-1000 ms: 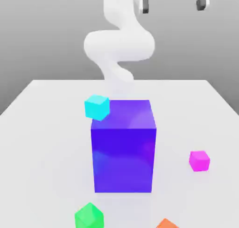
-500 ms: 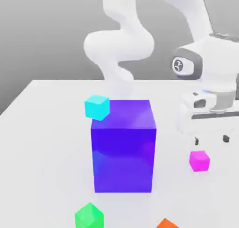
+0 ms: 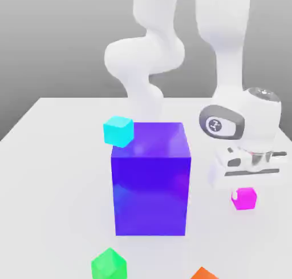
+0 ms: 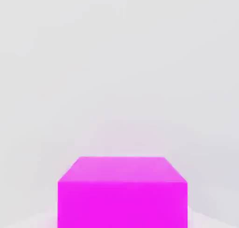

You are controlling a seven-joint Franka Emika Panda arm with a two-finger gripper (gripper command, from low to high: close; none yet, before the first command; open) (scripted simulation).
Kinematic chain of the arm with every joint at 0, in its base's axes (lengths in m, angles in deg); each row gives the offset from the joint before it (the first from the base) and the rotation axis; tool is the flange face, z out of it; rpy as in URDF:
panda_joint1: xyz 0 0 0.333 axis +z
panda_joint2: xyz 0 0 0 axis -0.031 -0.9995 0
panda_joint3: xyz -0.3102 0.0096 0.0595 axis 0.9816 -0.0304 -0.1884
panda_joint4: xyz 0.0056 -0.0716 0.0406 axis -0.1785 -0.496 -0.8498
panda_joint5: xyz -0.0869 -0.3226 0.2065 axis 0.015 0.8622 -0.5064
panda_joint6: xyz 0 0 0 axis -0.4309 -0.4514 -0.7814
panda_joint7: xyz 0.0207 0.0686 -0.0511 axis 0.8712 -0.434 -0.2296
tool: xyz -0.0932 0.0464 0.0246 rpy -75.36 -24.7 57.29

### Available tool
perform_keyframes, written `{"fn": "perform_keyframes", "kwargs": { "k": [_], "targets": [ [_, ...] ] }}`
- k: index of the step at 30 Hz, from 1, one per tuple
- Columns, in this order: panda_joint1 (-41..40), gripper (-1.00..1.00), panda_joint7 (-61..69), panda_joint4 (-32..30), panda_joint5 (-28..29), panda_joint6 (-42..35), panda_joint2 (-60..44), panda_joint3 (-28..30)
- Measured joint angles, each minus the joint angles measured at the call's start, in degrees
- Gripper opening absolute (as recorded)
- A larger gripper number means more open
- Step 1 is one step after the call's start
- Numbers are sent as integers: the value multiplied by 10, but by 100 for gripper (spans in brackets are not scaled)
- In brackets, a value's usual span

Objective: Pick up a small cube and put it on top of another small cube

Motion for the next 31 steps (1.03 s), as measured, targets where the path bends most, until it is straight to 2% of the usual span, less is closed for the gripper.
{"fn": "perform_keyframes", "kwargs": {
  "k": [6,8,17,23,25,28,29,31],
  "targets": [
    [-69,-100,133,-28,-170,-83,115,-111],
    [-70,-100,183,-15,-186,-95,119,-123],
    [-234,-100,403,116,-210,-185,82,-27],
    [-334,-100,488,171,-228,-233,73,55],
    [-363,-100,494,185,-232,-230,52,82],
    [-376,-100,495,195,-232,-183,-6,95],
    [-377,100,495,197,-232,-171,-20,96],
    [-377,100,495,197,-232,-171,-20,96]
  ]
}}
